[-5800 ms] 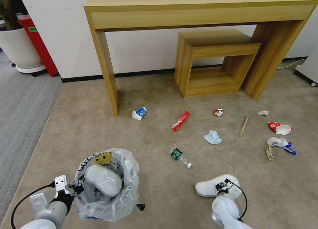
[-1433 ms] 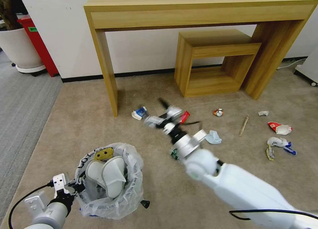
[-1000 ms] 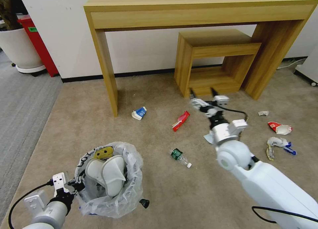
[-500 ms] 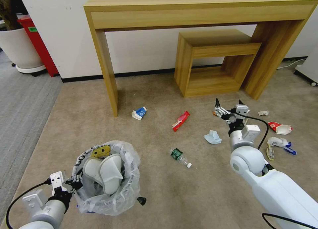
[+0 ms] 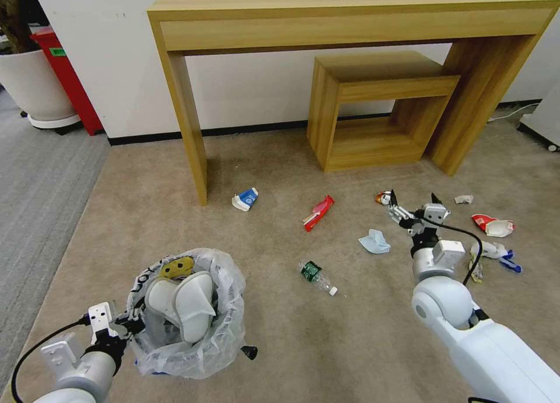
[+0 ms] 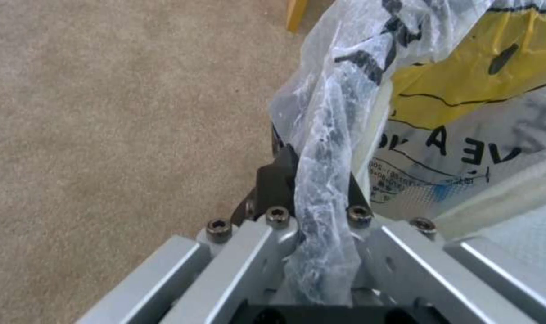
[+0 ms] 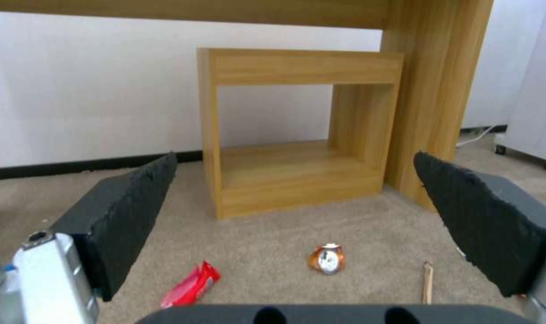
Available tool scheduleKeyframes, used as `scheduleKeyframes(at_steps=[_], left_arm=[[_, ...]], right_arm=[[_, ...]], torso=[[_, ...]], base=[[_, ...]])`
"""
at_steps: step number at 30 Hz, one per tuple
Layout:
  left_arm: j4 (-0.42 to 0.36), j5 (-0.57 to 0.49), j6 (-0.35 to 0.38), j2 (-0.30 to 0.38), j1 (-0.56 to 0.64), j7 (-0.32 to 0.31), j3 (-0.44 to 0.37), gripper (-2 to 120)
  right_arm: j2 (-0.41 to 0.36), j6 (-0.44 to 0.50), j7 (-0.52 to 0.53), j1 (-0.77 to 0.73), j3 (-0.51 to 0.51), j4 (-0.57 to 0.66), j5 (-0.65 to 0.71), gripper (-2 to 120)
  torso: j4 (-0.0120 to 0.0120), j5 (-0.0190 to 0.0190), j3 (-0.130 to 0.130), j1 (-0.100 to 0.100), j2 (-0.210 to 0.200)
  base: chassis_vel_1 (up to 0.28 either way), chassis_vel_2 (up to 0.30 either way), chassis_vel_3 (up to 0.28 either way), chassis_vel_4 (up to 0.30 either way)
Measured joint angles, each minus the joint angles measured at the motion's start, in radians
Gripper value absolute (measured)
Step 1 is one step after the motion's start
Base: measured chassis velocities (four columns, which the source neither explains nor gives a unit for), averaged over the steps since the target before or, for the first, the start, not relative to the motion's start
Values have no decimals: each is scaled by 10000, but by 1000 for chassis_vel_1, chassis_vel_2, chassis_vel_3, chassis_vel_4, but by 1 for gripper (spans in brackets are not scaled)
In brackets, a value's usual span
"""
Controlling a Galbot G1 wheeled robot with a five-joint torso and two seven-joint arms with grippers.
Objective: Pick up the trash bin and place the garbage on the floor into it.
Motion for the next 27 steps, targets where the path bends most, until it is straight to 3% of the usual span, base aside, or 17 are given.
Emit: scheduleKeyframes(at_steps=[27], left_arm=[[193,100,-126,-77,-68,102,72,1]], right_arm=[[97,157,-168,100,-326,-151,-161,100]], torso=[[0,-1,1,0,0]], base=[[-18,20,20,-19]])
